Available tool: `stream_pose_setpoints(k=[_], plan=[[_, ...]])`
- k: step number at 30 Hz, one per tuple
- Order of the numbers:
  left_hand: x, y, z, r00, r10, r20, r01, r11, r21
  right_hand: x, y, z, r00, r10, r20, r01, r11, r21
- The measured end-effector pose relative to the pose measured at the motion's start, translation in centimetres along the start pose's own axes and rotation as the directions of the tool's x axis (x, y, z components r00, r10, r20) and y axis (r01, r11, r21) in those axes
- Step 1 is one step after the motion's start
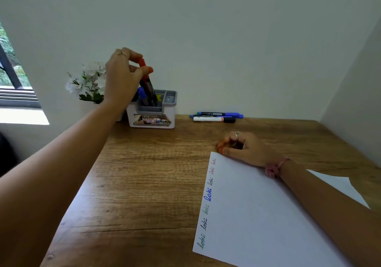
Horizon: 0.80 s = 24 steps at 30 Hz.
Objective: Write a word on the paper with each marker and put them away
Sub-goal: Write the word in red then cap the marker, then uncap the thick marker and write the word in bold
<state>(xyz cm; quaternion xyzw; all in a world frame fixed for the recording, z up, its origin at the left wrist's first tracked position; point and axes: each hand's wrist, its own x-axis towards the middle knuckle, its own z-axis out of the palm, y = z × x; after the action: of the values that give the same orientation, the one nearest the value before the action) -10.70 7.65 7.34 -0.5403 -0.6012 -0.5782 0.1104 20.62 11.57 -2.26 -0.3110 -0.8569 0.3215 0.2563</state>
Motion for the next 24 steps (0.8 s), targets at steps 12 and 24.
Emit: stream_pose_setpoints(k=[12, 24], plan=[[-1.1, -1.6, 1.3, 0.962, 0.099, 0.256, -0.178, 0.935, 0.307, -0.1, 0.1, 0.0, 1.000, 0.007, 0.006, -0.007, 0.999, 0.032], [-4.3, 2.3, 3.9, 0.906, 0.381, 0.183, -0.420, 0.856, 0.300, -0.1, -0.1, 0.0, 1.000, 0.010, 0.001, -0.010, 1.000, 0.024]])
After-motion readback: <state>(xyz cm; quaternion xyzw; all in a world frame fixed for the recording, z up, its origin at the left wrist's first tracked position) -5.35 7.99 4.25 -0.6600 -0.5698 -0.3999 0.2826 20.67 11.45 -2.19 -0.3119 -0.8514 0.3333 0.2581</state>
